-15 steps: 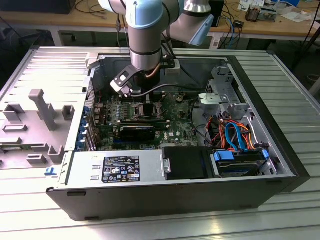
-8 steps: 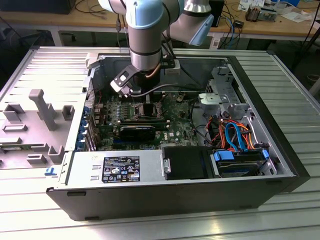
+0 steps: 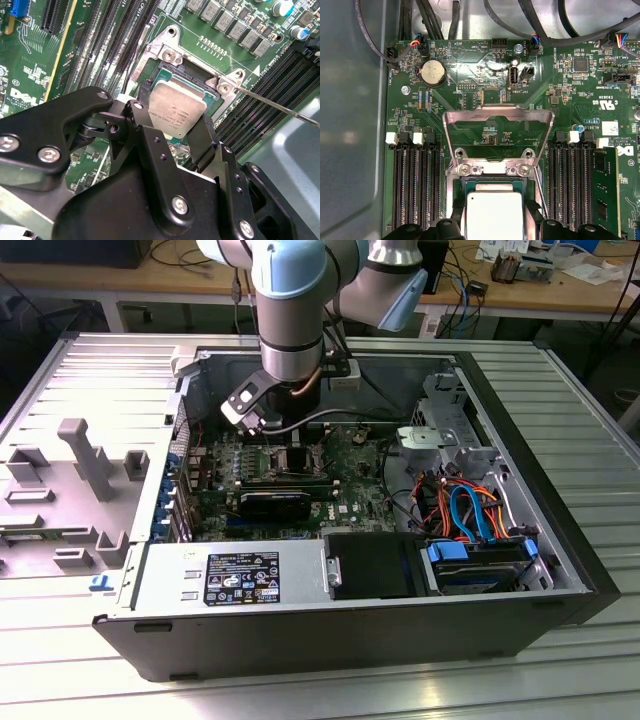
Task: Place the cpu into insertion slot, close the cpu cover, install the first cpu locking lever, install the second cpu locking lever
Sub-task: 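Place the cpu into insertion slot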
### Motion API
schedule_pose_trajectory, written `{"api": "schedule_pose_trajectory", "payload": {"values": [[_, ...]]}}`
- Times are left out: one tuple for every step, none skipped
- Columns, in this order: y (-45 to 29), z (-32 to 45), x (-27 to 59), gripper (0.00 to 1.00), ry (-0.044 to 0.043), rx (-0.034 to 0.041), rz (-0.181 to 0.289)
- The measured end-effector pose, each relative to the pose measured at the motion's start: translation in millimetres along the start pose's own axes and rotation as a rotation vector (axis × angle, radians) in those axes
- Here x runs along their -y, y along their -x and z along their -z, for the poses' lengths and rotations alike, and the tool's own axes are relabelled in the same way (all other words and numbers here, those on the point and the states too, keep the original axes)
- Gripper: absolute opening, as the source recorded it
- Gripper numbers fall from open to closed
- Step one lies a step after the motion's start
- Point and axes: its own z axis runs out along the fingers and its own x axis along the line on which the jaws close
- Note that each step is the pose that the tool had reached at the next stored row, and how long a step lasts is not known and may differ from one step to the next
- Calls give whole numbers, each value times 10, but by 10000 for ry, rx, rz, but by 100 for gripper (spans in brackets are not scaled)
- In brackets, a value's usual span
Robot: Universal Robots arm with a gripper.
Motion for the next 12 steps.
{"api": "schedule_pose_trajectory", "payload": {"values": [[2, 1, 0, 55, -1, -28, 0], [1, 0, 0, 55, 0, -73, -1], [1, -1, 0, 55, 1, -86, -4], [1, -1, 0, 55, 2, -86, -5], [3, -1, 0, 55, 3, -88, -6], [4, -1, 0, 55, 2, -86, -5], [4, -1, 0, 55, 2, -84, -10], [5, -1, 0, 55, 2, -83, -19], [5, -1, 0, 55, 2, -81, -31], [5, -1, 0, 55, 3, -81, -35], [5, -1, 0, 55, 3, -81, -37], [6, -2, 0, 55, 2, -81, -41]]}}
